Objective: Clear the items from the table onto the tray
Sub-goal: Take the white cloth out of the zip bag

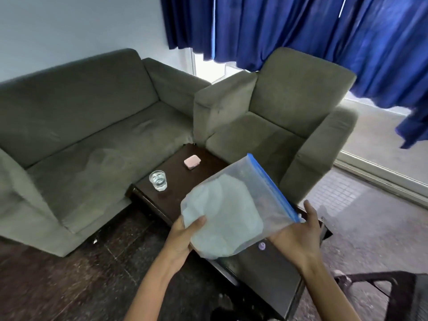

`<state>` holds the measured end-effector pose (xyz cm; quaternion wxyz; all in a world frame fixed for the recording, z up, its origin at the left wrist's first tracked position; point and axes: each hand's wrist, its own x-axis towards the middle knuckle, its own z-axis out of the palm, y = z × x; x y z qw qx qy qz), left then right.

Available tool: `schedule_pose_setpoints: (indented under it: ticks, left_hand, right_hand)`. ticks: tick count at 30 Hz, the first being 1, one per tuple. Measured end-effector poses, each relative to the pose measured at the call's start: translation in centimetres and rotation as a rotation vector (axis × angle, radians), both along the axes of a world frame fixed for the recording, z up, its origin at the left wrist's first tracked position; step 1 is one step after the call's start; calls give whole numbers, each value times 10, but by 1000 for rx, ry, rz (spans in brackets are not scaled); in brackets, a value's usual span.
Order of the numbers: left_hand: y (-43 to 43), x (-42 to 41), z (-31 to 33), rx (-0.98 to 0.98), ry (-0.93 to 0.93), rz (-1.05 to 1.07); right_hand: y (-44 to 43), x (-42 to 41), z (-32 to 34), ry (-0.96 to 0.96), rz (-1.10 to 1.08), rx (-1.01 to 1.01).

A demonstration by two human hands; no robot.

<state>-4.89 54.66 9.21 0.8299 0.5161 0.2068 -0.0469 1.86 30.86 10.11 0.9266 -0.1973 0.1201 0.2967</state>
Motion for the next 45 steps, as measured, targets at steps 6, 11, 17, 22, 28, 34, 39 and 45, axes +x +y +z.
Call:
schedule_pose_setpoints:
  ticks: [6,11,17,22,28,34,39,45]
  left_hand:
    - [67,49,-14,44,72,-34]
    - [110,118,-22,130,221,-56]
    - [130,201,-38,416,402,28]
    - [125,243,-11,361,227,-236]
    - [123,288,-16,405,92,-486]
    - [171,325,-21,725,-39,-467]
    - [217,338,-17,1058,-191,-484]
    - [238,349,-21,1243,-333,-699]
  right_hand:
    - [57,69,-14,-86,146,-320]
    - [111,132,-7,-101,305,-602]
    - [154,190,-10,-174,184,-715]
    - [188,211,-23,-303,130,-972]
    - [217,232,-27,-360,124,-1129]
    - [247,252,-23,-236,-30,-1263]
    - [266,260,-26,-185,-257,-1618]
    - [292,258,-25,-416,-264,-1803]
